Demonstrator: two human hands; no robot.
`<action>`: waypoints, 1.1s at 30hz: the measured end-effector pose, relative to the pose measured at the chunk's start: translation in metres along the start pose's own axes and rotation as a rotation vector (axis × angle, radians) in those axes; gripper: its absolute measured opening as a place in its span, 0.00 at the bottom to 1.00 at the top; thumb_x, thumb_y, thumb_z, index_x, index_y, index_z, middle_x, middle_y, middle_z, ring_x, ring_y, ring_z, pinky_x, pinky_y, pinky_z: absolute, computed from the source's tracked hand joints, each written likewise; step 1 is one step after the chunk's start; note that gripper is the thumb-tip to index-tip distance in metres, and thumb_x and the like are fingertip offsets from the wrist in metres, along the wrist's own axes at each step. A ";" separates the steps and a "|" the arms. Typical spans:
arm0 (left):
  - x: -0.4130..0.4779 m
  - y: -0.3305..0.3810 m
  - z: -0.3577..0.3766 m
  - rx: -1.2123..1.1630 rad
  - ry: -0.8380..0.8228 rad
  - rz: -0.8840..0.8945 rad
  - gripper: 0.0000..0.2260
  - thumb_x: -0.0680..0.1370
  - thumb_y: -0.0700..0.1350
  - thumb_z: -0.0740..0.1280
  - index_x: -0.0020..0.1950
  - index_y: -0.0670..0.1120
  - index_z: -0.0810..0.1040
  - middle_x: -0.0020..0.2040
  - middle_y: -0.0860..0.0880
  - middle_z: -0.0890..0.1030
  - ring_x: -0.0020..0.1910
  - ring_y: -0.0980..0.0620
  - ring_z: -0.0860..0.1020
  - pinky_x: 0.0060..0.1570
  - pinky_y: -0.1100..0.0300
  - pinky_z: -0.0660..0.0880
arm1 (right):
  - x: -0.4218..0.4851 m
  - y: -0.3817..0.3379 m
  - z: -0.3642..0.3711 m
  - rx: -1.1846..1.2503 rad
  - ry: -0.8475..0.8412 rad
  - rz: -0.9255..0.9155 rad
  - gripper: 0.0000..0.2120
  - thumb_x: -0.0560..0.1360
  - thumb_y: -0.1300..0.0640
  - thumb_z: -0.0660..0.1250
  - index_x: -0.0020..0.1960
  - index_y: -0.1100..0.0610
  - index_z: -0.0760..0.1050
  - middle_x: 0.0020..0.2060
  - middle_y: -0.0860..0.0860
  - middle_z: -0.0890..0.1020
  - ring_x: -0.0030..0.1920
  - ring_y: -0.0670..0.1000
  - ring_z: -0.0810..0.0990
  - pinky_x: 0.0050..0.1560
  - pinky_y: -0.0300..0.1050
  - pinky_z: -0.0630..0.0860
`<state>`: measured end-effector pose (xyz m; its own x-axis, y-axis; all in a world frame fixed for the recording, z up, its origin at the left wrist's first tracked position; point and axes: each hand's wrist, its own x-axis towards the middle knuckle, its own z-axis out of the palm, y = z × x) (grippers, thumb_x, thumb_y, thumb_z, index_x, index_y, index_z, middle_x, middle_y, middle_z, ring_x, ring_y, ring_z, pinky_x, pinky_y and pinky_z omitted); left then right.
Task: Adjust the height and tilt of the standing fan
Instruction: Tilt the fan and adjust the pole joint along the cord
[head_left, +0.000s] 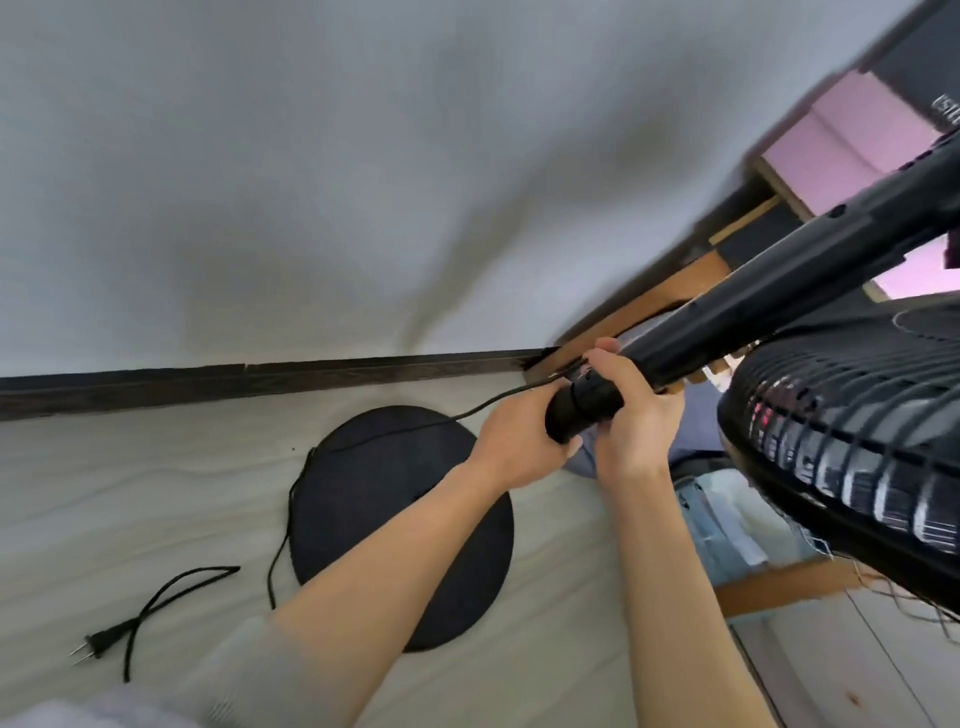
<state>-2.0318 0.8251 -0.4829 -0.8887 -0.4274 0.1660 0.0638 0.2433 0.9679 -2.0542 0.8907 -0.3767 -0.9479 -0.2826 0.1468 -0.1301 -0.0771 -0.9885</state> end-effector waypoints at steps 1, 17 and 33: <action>0.001 0.002 0.000 -0.020 -0.033 -0.007 0.14 0.69 0.49 0.74 0.48 0.60 0.72 0.38 0.58 0.81 0.38 0.56 0.78 0.41 0.52 0.79 | 0.001 0.003 -0.002 0.004 0.014 -0.010 0.07 0.61 0.58 0.76 0.37 0.48 0.83 0.40 0.49 0.85 0.43 0.49 0.83 0.48 0.49 0.81; 0.013 0.000 0.007 0.066 -0.067 -0.023 0.11 0.65 0.57 0.70 0.38 0.63 0.68 0.38 0.56 0.80 0.40 0.50 0.78 0.39 0.54 0.76 | 0.010 -0.017 0.003 0.008 0.125 -0.042 0.06 0.59 0.66 0.69 0.31 0.55 0.78 0.33 0.51 0.80 0.35 0.51 0.79 0.38 0.45 0.78; 0.009 0.014 -0.010 0.016 -0.150 -0.113 0.09 0.67 0.55 0.65 0.41 0.68 0.68 0.38 0.59 0.79 0.41 0.51 0.77 0.37 0.57 0.69 | 0.032 -0.129 0.012 0.077 0.219 0.006 0.19 0.59 0.63 0.71 0.49 0.59 0.74 0.39 0.51 0.78 0.39 0.54 0.78 0.41 0.49 0.77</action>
<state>-2.0338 0.8156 -0.4663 -0.9477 -0.3181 0.0255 -0.0462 0.2159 0.9753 -2.0641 0.8799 -0.2442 -0.9902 -0.0695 0.1214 -0.1098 -0.1514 -0.9824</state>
